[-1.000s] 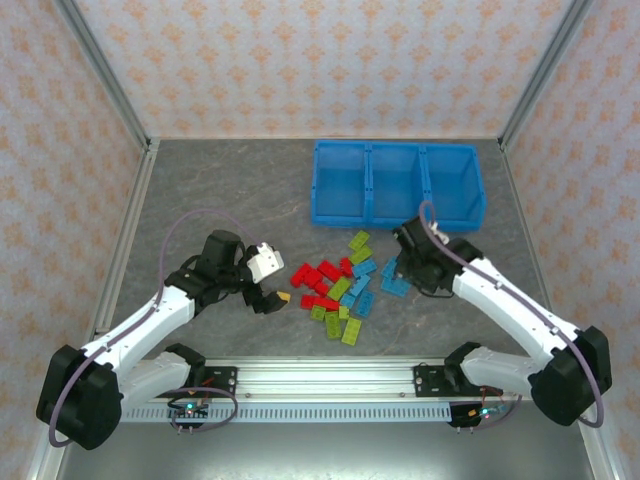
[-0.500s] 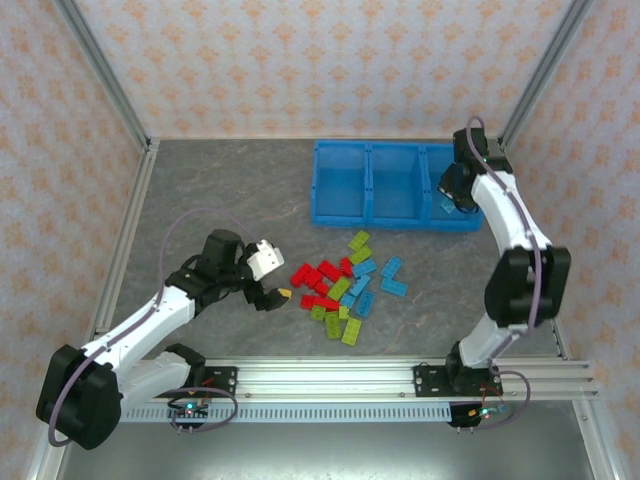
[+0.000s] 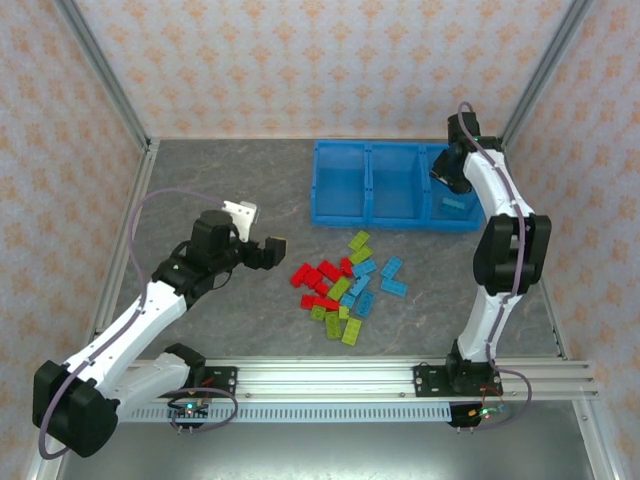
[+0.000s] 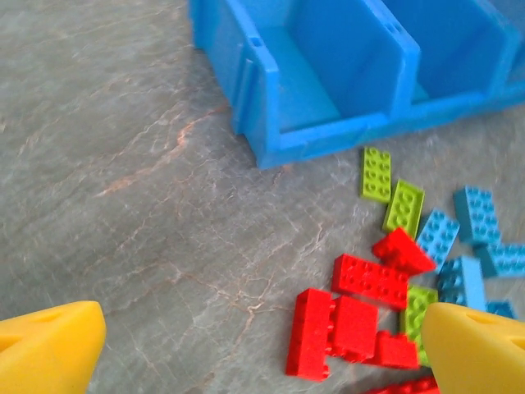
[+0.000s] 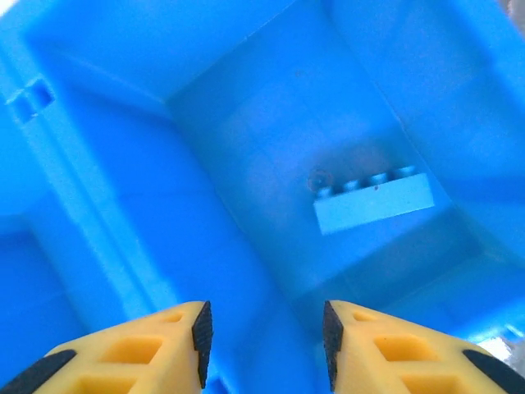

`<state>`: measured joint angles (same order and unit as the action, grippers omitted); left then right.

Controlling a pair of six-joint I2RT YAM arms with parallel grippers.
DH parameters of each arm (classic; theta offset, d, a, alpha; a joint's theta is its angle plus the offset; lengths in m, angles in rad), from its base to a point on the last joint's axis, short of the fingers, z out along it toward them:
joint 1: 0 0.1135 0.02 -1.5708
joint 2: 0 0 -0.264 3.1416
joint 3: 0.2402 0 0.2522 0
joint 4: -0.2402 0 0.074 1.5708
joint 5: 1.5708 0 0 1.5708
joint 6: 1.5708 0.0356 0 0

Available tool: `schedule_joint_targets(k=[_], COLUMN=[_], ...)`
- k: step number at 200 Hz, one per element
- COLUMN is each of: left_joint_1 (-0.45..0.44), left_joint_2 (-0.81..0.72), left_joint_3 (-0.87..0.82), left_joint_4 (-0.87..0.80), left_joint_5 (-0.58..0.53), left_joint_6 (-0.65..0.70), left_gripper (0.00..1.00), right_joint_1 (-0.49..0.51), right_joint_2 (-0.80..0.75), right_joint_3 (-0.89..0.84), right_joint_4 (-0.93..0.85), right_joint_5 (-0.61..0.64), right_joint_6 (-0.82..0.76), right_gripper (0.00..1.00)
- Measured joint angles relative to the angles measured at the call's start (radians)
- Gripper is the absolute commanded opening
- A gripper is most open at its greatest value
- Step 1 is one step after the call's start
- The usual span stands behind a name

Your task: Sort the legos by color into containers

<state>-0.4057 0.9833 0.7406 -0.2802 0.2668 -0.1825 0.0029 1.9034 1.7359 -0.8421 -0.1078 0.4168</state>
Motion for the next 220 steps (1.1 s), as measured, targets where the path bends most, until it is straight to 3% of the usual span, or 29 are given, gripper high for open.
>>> schedule_joint_targets(k=[31, 54, 86, 109, 128, 165, 220], left_joint_1=[-0.065, -0.111, -0.183, -0.221, -0.23, -0.232, -0.252], left_joint_2=[0.037, 0.109, 0.32, 0.467, 0.53, 0.597, 0.678], left_joint_3=[0.029, 0.071, 0.178, 0.221, 0.22, 0.22, 0.238], left_joint_4=[-0.079, -0.138, -0.198, -0.21, -0.222, -0.232, -0.213], left_joint_5=[-0.096, -0.138, -0.148, -0.153, -0.144, -0.144, -0.108], left_joint_6=[-0.19, -0.251, -0.243, -0.221, -0.181, -0.121, -0.092], left_gripper=[0.93, 0.89, 0.76, 0.56, 0.52, 0.51, 0.35], right_joint_1=[0.001, 0.019, 0.216, 0.367, 0.426, 0.434, 0.434], right_joint_2=[-0.249, -0.467, -0.689, -0.71, -0.708, -0.708, -0.701], right_joint_3=[-0.16, -0.261, -0.375, -0.413, -0.442, -0.464, -0.464], right_joint_4=[-0.033, -0.057, -0.058, -0.063, -0.079, -0.098, -0.103], right_joint_5=[-0.043, -0.144, -0.328, -0.395, -0.393, -0.37, -0.36], right_joint_6=[0.026, 0.039, 0.06, 0.09, 0.116, 0.149, 0.166], right_gripper=[0.56, 0.61, 0.64, 0.65, 0.65, 0.65, 0.66])
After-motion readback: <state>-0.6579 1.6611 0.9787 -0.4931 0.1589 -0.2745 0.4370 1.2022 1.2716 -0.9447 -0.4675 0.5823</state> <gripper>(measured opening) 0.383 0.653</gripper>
